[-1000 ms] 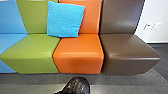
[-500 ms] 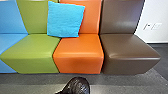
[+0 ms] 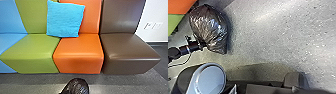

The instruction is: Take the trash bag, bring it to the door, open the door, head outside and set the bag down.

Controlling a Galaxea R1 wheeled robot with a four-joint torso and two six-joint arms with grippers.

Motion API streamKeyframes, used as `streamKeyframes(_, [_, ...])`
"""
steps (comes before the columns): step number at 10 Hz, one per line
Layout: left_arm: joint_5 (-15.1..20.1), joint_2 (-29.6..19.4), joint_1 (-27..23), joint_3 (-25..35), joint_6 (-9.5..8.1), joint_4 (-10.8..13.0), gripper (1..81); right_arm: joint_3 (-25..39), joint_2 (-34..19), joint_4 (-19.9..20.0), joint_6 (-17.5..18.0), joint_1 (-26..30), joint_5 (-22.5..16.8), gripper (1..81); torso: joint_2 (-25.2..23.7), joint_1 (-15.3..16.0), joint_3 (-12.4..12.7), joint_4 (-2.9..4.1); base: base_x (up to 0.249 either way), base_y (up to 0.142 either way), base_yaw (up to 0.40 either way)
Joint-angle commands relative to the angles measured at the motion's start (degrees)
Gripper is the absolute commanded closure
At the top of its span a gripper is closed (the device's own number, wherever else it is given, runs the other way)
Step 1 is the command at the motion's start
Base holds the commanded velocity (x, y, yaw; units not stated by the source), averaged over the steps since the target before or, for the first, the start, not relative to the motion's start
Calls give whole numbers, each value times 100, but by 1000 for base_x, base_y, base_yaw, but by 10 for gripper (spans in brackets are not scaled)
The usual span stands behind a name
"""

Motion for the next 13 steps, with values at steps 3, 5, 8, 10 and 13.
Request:
streamKeyframes(3, [574,-559,-267,461,190,48,811,92,-241,97,-7,212,-253,10,914,-566,598,0,0,0,0])
streamKeyframes(5, [574,-912,-267,1044,190,-110,811,21,-47,80,-16,142,-244,10,1211,-758,854,0,0,0,0])
streamKeyframes(8, [566,-1299,-127,1607,190,-128,811,-146,94,97,-16,1,-173,10,1729,-1093,1375,0,0,0,0])
streamKeyframes(10, [566,-1369,14,1624,199,-119,811,-260,303,71,-16,-183,-138,10,2162,-1368,1802,0,0,0,0])
streamKeyframes(13, [557,-1492,234,1729,251,-75,811,-558,664,62,-51,-490,19,10,2759,-1758,2361,0,0,0,0])
